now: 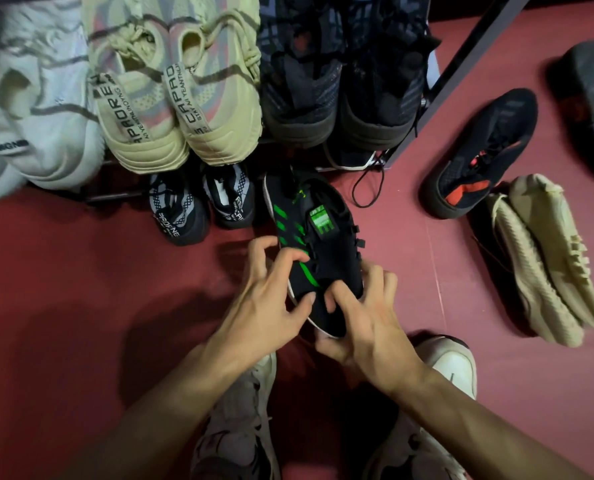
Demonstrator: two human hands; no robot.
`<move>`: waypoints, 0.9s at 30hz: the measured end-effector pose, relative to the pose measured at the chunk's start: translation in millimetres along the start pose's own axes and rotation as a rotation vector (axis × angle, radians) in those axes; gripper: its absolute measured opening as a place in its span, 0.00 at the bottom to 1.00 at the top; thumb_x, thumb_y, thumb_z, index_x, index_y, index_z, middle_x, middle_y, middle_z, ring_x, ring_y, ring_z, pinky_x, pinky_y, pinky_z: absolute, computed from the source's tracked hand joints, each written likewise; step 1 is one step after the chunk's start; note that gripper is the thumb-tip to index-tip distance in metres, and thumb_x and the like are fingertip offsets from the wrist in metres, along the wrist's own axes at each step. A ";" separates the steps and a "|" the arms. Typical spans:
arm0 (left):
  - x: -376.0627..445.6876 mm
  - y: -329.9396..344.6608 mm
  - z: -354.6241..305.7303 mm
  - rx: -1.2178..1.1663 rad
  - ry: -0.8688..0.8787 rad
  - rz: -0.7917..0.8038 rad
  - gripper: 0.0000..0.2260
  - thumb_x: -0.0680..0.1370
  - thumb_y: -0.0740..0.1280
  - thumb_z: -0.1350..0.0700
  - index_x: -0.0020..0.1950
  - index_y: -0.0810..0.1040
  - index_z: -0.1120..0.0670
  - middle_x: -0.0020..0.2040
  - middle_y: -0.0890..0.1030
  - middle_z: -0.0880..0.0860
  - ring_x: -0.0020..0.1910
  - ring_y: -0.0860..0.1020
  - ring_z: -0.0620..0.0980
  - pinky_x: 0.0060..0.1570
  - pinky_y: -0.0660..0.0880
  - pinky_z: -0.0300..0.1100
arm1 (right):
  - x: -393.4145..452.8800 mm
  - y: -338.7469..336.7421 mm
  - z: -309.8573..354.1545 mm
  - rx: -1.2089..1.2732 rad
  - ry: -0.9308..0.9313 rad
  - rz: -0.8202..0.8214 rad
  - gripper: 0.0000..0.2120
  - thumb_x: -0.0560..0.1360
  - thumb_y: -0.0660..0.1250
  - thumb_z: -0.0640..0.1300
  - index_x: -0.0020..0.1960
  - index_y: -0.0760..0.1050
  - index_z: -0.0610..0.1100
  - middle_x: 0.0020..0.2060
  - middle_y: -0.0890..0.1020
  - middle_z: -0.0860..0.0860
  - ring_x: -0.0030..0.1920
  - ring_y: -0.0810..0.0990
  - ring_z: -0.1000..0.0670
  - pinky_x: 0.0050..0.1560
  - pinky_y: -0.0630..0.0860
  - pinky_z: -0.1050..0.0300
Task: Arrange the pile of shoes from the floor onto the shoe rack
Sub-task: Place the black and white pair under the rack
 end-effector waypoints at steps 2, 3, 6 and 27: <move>14.4 -8.8 -0.5 -0.017 0.056 -0.055 0.23 0.73 0.73 0.52 0.66 0.74 0.50 0.69 0.62 0.52 0.64 0.73 0.54 0.59 0.77 0.53 | 9.8 -5.1 0.7 0.016 0.009 -0.058 0.19 0.67 0.74 0.53 0.49 0.72 0.44 0.62 0.67 0.41 0.51 0.64 0.42 0.52 0.68 0.46; 25.2 -13.1 0.4 -0.020 0.069 -0.085 0.22 0.73 0.72 0.52 0.66 0.74 0.51 0.69 0.64 0.53 0.66 0.72 0.54 0.59 0.77 0.54 | 19.3 -7.2 0.0 0.014 0.008 -0.088 0.19 0.68 0.74 0.54 0.49 0.72 0.44 0.64 0.67 0.40 0.52 0.64 0.42 0.53 0.67 0.47; 61.5 -25.1 10.2 -0.005 0.071 -0.172 0.19 0.73 0.68 0.53 0.64 0.77 0.50 0.72 0.67 0.56 0.68 0.71 0.55 0.59 0.78 0.55 | 66.7 -8.4 -3.1 0.000 -0.037 -0.164 0.18 0.72 0.73 0.55 0.51 0.74 0.43 0.70 0.65 0.36 0.59 0.66 0.38 0.60 0.66 0.47; 52.7 20.3 53.0 0.031 -0.131 -0.039 0.39 0.72 0.73 0.65 0.79 0.60 0.53 0.78 0.53 0.61 0.71 0.70 0.60 0.70 0.64 0.33 | 100.8 53.8 -36.9 0.283 0.092 0.126 0.21 0.76 0.68 0.41 0.69 0.77 0.47 0.60 0.71 0.46 0.57 0.76 0.50 0.65 0.72 0.60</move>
Point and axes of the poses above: each hand's wrist, its own x-axis towards the middle knuckle, its own y-axis out of the palm, z = x × y, the point moved 4 cm from there along x, towards the middle knuckle
